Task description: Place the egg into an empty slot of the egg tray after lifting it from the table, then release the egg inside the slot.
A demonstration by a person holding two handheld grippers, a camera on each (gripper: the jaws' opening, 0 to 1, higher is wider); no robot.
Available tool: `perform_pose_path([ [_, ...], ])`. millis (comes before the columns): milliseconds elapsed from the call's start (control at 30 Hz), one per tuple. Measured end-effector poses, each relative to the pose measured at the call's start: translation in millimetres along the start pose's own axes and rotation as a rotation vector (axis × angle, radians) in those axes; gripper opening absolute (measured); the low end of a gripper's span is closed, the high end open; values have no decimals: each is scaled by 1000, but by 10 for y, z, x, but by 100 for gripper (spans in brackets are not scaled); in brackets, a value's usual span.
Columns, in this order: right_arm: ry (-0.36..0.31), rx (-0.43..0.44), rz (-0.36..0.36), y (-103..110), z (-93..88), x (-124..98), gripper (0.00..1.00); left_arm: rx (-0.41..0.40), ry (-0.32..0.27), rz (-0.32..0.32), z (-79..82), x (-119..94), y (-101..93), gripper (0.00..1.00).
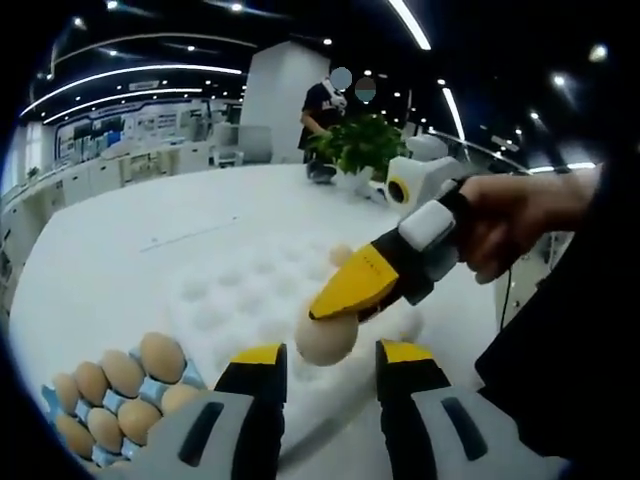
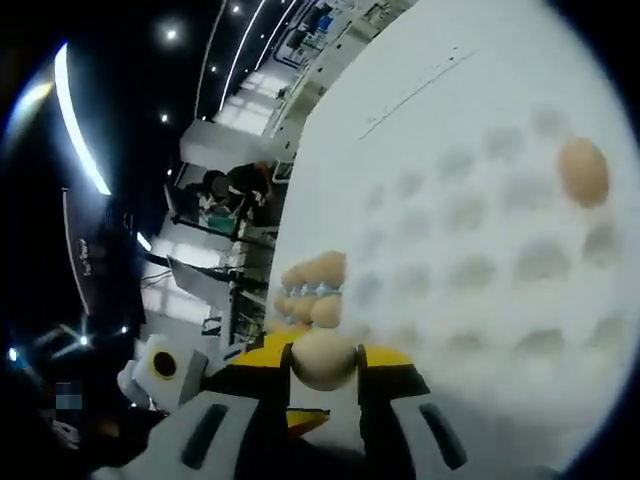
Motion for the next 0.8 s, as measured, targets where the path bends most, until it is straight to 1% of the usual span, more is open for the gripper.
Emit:
perform_pose_path([
  [167,15,67,27,56,-69,2,27,2,-6,-3,16,-14,-3,33],
  [200,7,80,32,64,-68,8,27,2,-6,-2,15,-18,0,32],
  [333,10,129,46,98,-101,12,27,-3,-9,7,19,-31,21,32],
  [400,32,141,53,104,-138,16,27,-6,-16,7,30,-28,22,31],
  [500,30,164,59,112,-141,21,27,5,-7,0,24,-18,16,29],
  [800,35,180,62,117,-143,34,27,8,-4,4,20,-28,29,29],
])
Point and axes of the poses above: the point that each gripper's makers call its tool centre point, and the gripper's own axes: x roughly forward along the fingers, y roughly to its left, z roughly out of its top, the point moved 4 cm from there along -x, roughly backward along the fingers, and after that the axes turned 12 degrees about -y, right-handed, at the moved point
